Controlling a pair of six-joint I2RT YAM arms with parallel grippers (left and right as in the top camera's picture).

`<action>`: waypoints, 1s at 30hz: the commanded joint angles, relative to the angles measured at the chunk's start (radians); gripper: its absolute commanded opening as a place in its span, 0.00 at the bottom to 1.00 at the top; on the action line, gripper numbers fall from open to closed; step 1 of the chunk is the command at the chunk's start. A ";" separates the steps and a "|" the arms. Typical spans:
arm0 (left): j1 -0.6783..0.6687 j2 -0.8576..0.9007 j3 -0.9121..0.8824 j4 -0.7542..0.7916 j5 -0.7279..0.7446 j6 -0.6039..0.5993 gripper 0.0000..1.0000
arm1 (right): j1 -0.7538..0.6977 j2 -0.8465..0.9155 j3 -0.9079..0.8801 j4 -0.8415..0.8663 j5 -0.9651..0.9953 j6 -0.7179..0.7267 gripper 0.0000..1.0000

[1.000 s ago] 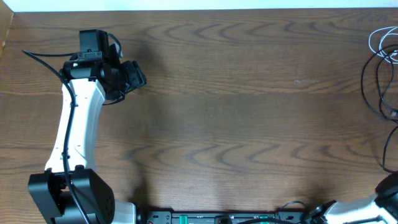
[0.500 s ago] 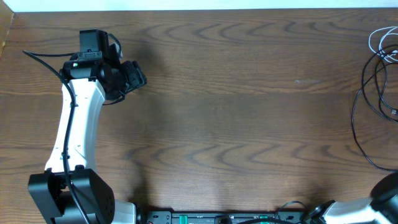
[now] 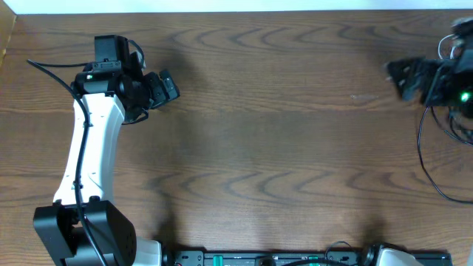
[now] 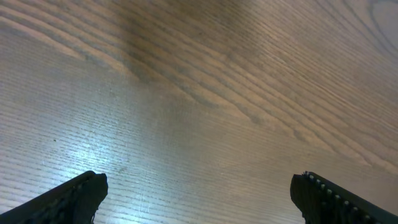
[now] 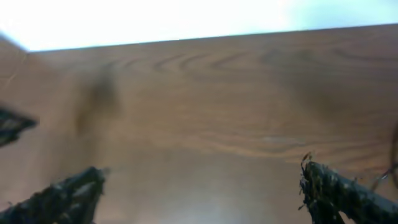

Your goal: Untangle cables

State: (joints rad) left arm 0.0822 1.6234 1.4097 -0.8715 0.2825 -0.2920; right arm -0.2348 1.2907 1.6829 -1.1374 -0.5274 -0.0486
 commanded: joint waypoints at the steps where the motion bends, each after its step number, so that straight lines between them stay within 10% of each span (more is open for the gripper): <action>1: 0.000 0.010 0.001 -0.003 -0.004 0.000 1.00 | 0.060 -0.070 0.004 -0.074 -0.018 0.031 0.99; 15: 0.000 0.010 0.001 -0.003 -0.004 0.000 1.00 | 0.081 -0.114 -0.018 -0.221 0.150 0.029 0.99; 30: 0.000 0.010 0.001 -0.003 -0.004 0.000 1.00 | 0.262 -0.708 -0.967 0.727 0.289 -0.064 0.99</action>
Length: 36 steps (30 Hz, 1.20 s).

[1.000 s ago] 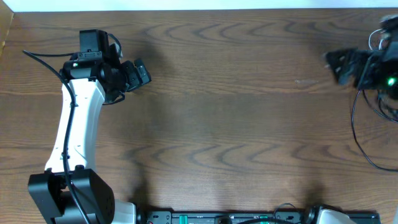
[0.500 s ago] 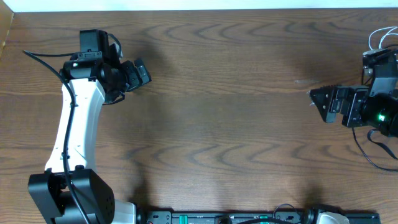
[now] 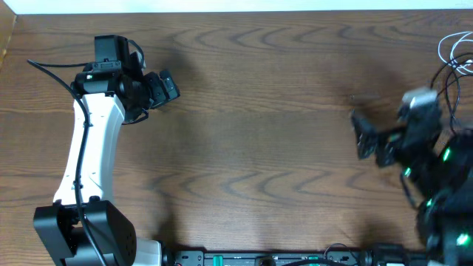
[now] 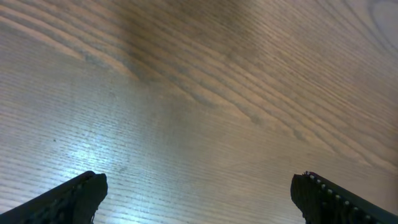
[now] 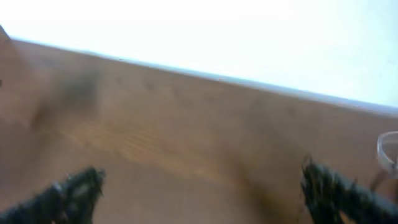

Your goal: Untangle cables

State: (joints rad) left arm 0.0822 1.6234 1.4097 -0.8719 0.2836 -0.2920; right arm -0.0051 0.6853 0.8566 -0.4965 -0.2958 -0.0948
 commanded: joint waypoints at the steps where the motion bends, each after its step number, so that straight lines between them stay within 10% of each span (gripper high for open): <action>1: 0.000 0.010 0.001 -0.002 -0.005 0.000 1.00 | 0.040 -0.142 -0.201 0.153 0.064 -0.018 0.99; 7: 0.000 0.010 0.001 -0.002 -0.005 0.000 1.00 | 0.046 -0.388 -0.541 0.481 0.075 -0.019 0.99; 18: 0.000 0.010 0.001 -0.002 -0.005 0.000 1.00 | 0.045 -0.682 -0.854 0.541 0.140 -0.019 0.99; 36: 0.000 0.010 0.001 -0.002 -0.005 0.000 1.00 | 0.044 -0.679 -0.851 0.433 0.140 0.004 0.99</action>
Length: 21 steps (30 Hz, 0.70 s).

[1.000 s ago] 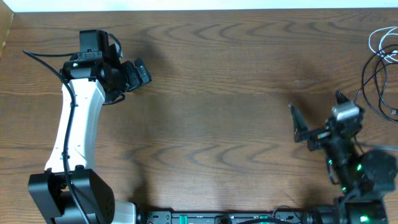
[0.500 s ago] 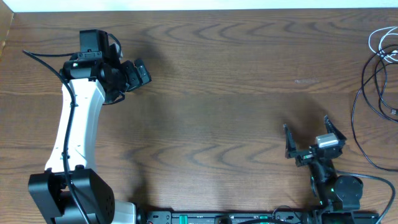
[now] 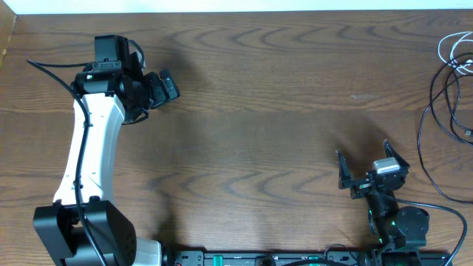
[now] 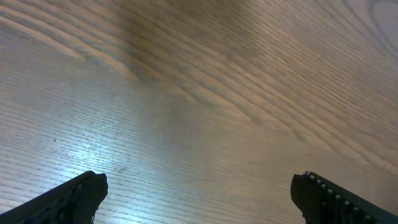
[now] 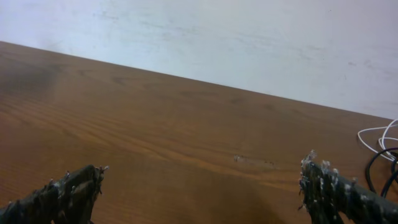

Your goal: Untangle cables

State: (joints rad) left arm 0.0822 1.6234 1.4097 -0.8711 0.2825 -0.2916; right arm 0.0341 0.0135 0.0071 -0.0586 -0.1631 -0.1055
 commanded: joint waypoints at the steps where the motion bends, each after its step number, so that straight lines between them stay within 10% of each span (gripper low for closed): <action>1: 0.000 0.010 0.001 -0.003 -0.004 -0.001 1.00 | 0.005 -0.007 -0.002 -0.005 0.007 0.014 0.99; 21: 0.000 -0.039 -0.001 -0.034 -0.139 0.022 1.00 | 0.005 -0.007 -0.002 -0.005 0.007 0.014 0.99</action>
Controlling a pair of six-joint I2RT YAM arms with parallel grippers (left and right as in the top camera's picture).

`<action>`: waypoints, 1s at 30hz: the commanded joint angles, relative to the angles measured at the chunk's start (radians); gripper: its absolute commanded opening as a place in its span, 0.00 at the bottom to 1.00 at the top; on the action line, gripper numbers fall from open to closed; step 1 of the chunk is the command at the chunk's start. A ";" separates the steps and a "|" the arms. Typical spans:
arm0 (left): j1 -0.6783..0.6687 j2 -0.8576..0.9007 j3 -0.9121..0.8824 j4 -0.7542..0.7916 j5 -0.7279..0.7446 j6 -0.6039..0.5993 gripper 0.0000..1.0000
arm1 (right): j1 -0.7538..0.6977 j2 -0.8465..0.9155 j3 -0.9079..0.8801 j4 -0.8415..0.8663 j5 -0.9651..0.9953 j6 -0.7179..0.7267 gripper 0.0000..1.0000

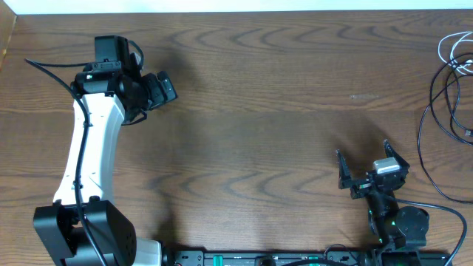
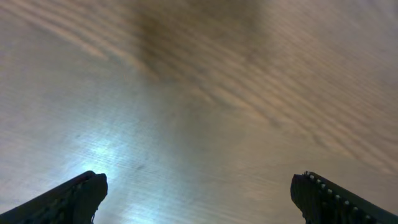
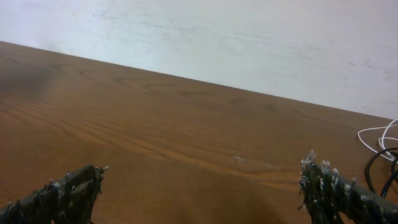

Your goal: Untangle cables

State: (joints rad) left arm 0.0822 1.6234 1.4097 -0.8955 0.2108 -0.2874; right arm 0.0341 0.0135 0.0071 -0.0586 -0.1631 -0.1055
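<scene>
A black cable and a thin white cable lie in loose loops at the table's right edge. In the right wrist view the white cable and black cable show at the right border. My right gripper stands open near the front edge, left of the cables, with nothing between its fingers. At the far left my left gripper is open over bare wood; its wrist view is blurred, with the fingers wide apart and empty.
The wooden table stretches between the two arms. The left arm's white link runs down the left side to its base. A light wall stands behind the table's far edge.
The left gripper has shifted a little, and its wrist view is now blurred and slightly displaced. The right gripper stands as before. The cables lie unchanged.
My right gripper was open at the far right beside the cables, with the wrist view blurred. Then it was lower, at mid right. By the last earlier moment it stood near the front edge, where it remains. The left gripper stayed open at the far left.
</scene>
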 commanded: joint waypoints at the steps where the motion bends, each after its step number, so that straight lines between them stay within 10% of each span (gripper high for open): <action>1: 0.000 -0.060 -0.004 -0.007 -0.074 0.018 1.00 | 0.005 -0.007 -0.002 -0.005 0.007 0.014 0.99; 19: -0.001 -0.908 -0.835 0.812 -0.070 0.208 1.00 | 0.005 -0.007 -0.002 -0.005 0.007 0.014 0.99; 30: -0.056 -1.259 -1.242 1.041 -0.074 0.368 1.00 | 0.005 -0.007 -0.002 -0.005 0.007 0.014 0.99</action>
State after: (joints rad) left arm 0.0460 0.4454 0.2489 0.1230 0.1501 -0.0219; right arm 0.0341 0.0120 0.0071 -0.0589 -0.1589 -0.1020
